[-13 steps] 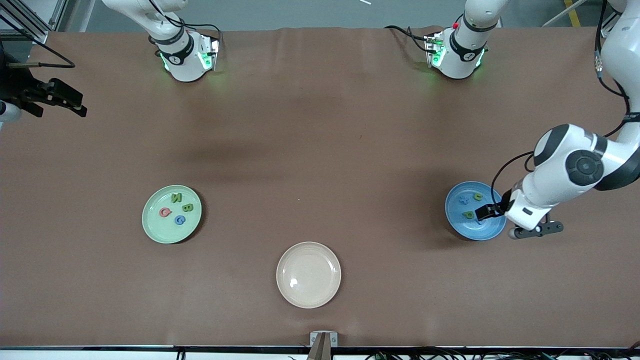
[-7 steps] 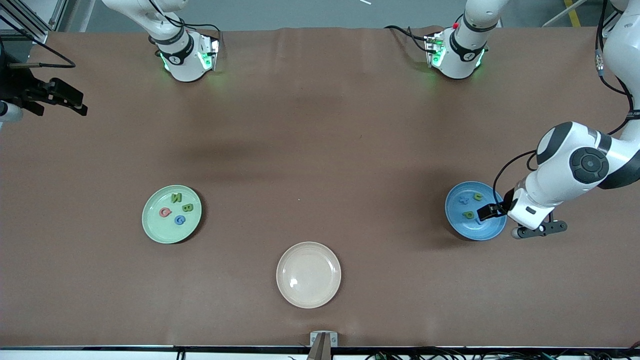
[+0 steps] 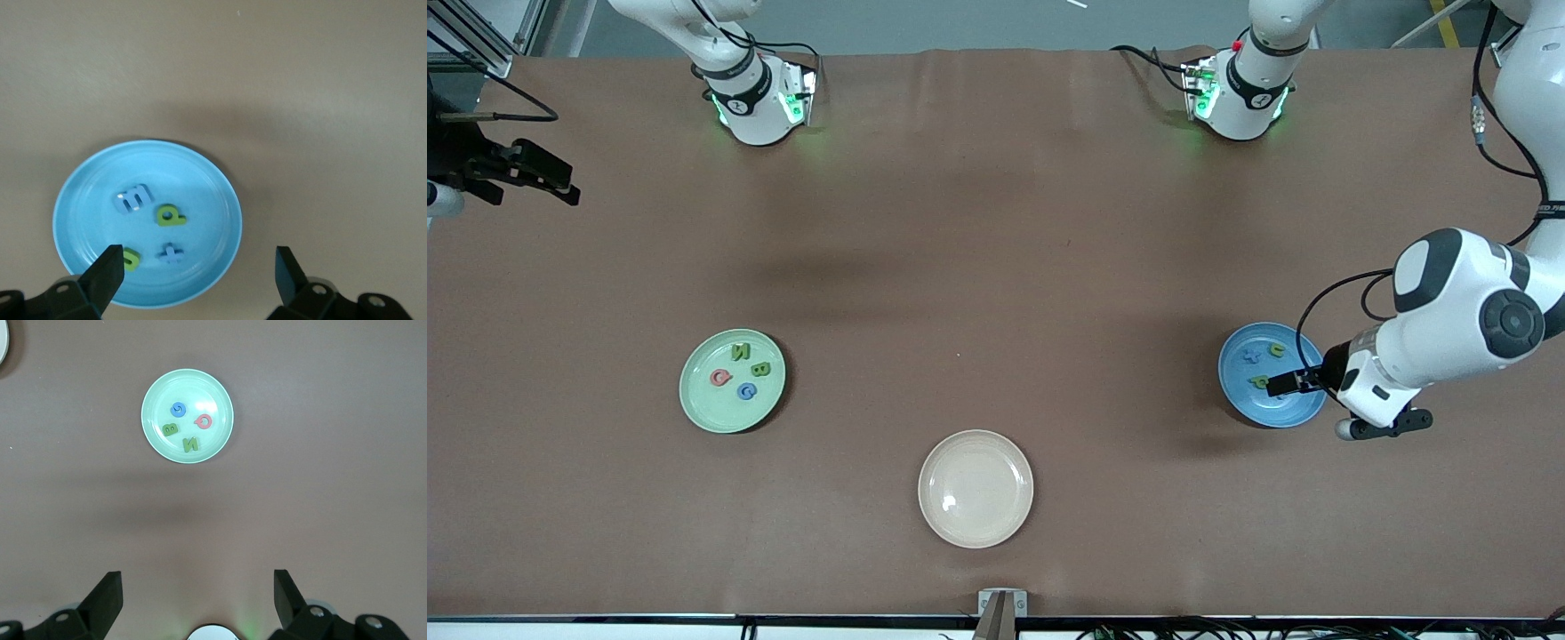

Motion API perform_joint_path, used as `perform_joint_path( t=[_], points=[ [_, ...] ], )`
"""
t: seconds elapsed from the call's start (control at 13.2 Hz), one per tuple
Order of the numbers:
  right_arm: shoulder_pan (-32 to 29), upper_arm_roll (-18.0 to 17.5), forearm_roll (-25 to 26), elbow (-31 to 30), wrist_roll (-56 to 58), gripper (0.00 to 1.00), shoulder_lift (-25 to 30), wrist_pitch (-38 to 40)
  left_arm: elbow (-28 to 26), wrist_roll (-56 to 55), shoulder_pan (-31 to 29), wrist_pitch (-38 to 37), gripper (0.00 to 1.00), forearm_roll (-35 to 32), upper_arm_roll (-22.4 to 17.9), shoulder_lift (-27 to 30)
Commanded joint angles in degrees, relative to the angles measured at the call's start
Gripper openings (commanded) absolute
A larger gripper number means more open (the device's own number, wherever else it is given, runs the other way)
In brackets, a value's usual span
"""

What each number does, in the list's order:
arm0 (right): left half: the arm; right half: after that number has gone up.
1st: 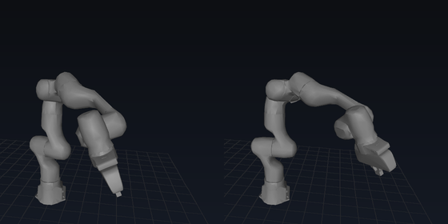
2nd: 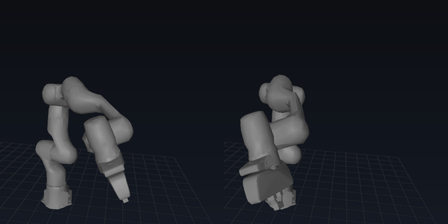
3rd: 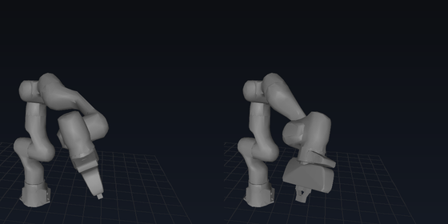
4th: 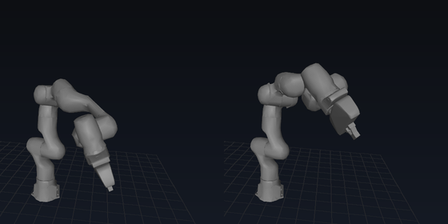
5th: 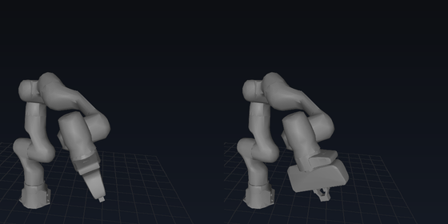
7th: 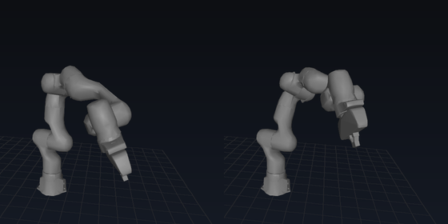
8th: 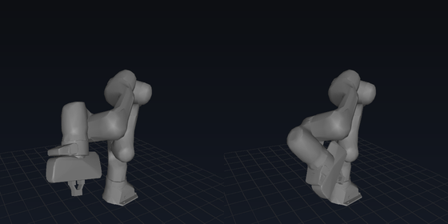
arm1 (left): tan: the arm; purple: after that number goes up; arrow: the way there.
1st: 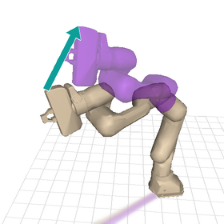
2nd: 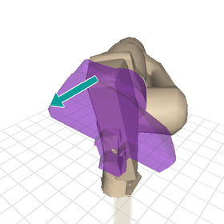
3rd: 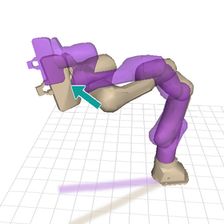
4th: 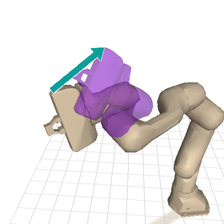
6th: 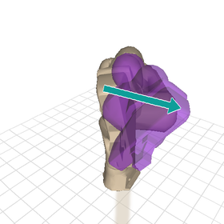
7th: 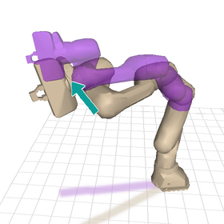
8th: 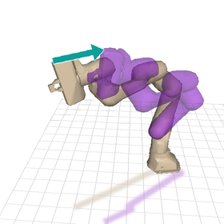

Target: Sort upper and lower case letters into plates

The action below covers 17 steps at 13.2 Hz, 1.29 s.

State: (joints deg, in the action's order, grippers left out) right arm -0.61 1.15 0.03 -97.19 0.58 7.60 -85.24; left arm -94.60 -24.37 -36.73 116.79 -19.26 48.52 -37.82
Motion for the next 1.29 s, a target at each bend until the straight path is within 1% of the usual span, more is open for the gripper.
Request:
perform_joint_path(
  t=[0.0, 0.08, 0.15, 0.23, 0.46, 0.61, 0.76, 0.83, 1.21],
  points=[
    [-0.71, -0.71, -0.03, -1.42, 0.57, 1.00, 1.45, -0.02, 0.65, 8.70, 20.14, -1.65, 1.00, 15.61, -23.74, 11.69],
    [-0.62, -0.71, -0.03, -1.51, 0.57, 1.00, 1.45, 0.07, 0.30, 10.03, 26.82, -3.04, 1.00, 20.45, -31.30, 14.59],
    [-0.71, -0.71, -0.03, -1.42, 0.57, 1.00, 1.45, -0.01, 0.12, 11.09, 30.80, -4.10, 1.00, 23.71, -36.16, 16.27],
    [-0.71, -0.71, -0.03, -1.42, 0.57, 1.00, 1.45, -0.02, -0.14, 11.53, 32.06, -4.11, 1.00, 24.53, -37.78, 17.68],
    [-0.71, -0.71, -0.03, -1.51, 0.57, 1.00, 1.45, 0.07, -0.14, 12.50, 31.55, -6.30, 0.99, 24.10, -37.97, 20.41],
    [-0.71, -0.71, -0.03, -1.42, 0.57, 1.00, 1.45, -0.01, -0.40, 14.85, 28.66, -7.36, 0.99, 23.40, -38.15, 24.52],
    [-0.71, -0.71, -0.03, -1.42, 0.57, 1.00, 1.45, -0.02, -0.67, 20.91, 25.23, -11.03, 1.00, 23.48, -37.79, 29.80],
    [-0.80, -0.71, -0.03, -1.42, 0.57, 1.00, 1.45, -0.02, -0.58, 21.81, 24.26, -12.80, 1.00, 23.66, -37.79, 31.91],
    [-0.71, -0.71, -0.03, -1.42, 0.57, 1.00, 1.45, -0.01, 0.03, 21.55, 23.99, -14.04, 1.00, 23.83, -38.05, 37.02]
  ],
)
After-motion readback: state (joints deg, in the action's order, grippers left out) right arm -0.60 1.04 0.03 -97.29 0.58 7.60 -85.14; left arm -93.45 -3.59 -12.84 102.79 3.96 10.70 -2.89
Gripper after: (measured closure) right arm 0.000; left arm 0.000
